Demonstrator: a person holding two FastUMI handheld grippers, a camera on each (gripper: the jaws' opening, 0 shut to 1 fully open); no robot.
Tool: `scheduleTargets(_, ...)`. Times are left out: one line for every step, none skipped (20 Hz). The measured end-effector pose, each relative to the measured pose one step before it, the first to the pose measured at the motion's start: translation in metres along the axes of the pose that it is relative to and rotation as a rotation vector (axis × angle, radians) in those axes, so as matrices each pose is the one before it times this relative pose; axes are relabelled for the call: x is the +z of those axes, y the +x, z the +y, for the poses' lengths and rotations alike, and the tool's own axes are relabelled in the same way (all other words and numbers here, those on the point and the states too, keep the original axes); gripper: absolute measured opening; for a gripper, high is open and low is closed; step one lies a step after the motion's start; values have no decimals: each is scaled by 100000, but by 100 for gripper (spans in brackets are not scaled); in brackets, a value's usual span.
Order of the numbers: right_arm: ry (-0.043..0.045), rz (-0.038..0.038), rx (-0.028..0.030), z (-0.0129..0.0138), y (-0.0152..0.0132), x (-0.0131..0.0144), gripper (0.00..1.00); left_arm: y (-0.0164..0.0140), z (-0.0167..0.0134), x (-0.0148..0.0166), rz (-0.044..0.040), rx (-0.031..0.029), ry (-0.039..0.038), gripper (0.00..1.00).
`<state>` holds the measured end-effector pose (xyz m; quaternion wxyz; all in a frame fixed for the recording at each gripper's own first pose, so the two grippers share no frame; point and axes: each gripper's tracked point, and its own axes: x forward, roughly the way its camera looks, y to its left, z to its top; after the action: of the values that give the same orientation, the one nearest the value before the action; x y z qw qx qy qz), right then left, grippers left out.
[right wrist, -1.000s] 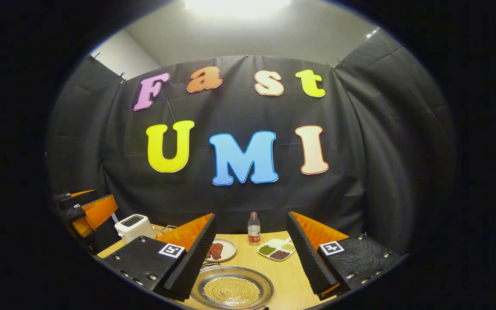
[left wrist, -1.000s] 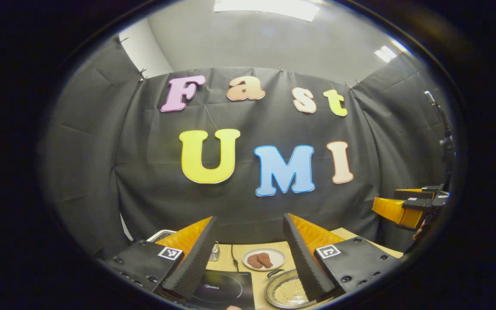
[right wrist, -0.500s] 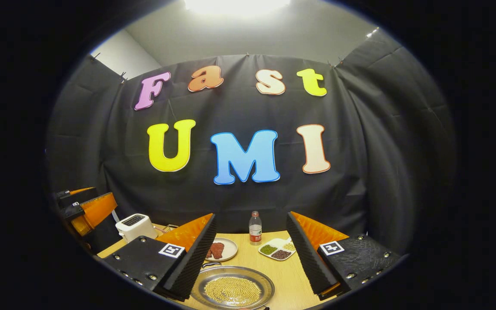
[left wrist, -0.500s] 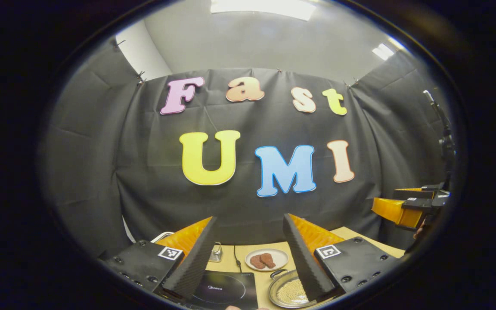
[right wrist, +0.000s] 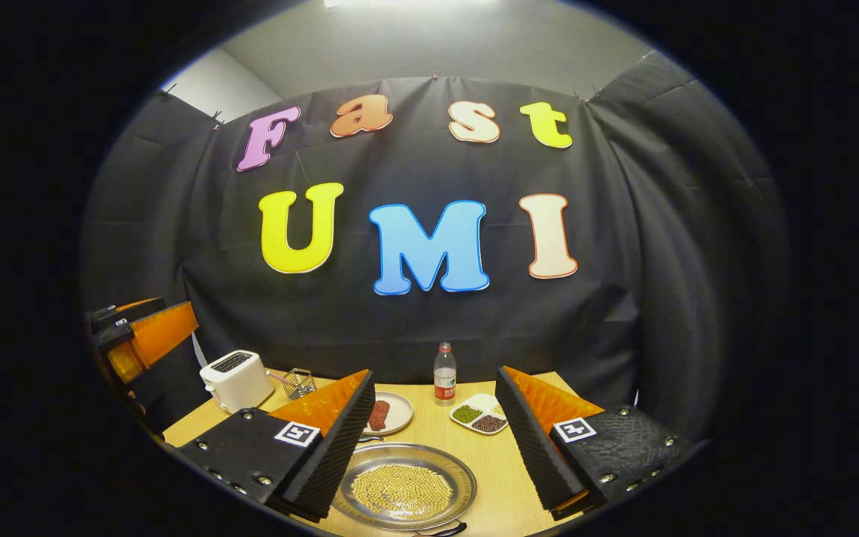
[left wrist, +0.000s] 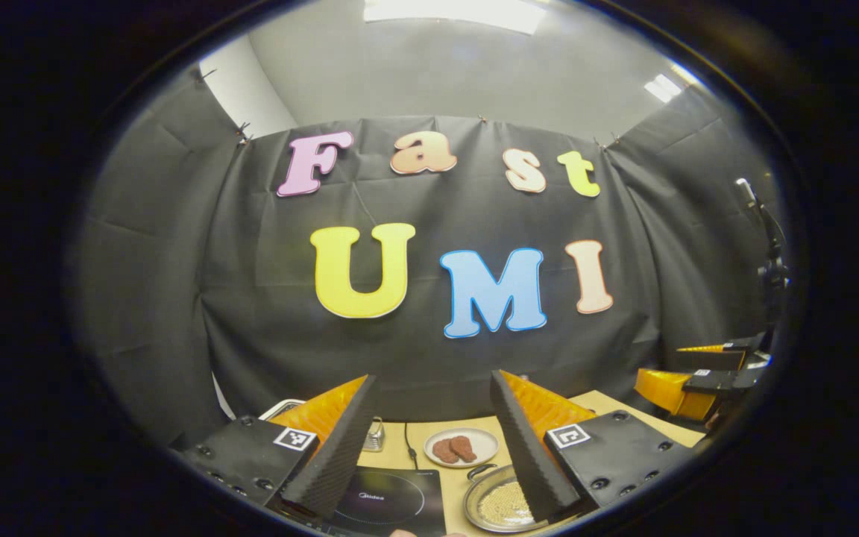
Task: First push the handle of the pot to place it horizontally, then grasp the pot with both hands and set it on the induction cooktop.
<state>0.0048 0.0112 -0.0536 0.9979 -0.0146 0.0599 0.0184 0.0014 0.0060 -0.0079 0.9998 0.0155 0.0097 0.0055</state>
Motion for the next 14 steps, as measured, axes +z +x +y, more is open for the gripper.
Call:
scheduleTargets(-611,1916,468,120,27,-777,98,7,9,-382,449,-100,88,96)
scheduleTargets(-650,1841,678,128,24,-672,98,-44,5,-128,238,-137,145,96)
scheduleTargets(-476,2066,784,194,75,-910,97,-26,13,16,191,-205,156,95)
scheduleTargets(-114,2569,1259,243,174,-894,93,-3,-32,-79,309,3,285,95)
scheduleTargets(322,2644,1406,359,161,-955,88,22,54,-207,381,138,208,95)
scheduleTargets(863,2631,469,68,124,-871,85,-50,8,-133,296,18,71,95)
scheduleTargets(1251,2454,500,77,-4,-772,77,45,-30,-248,255,51,-54,95)
scheduleTargets(1081,2704,361,44,162,-834,72,63,47,-22,223,108,-82,95)
scheduleTargets(205,3146,1121,406,294,-1022,64,52,95,-190,83,79,-110,95)
scheduleTargets(-919,3008,1540,494,138,-813,63,125,19,-29,198,66,-45,95)
scheduleTargets(-1896,2247,883,179,51,-796,63,-139,151,-289,452,248,31,95)
scheduleTargets(-2348,1493,-2495,-394,343,-382,63,-26,151,-97,483,360,117,95)
scheduleTargets(-889,1615,-76,-5,-372,-313,33,11,-15,-262,552,202,-57,95)
scheduleTargets(-231,1681,2467,639,355,-607,27,-2,116,-116,476,272,-158,95)
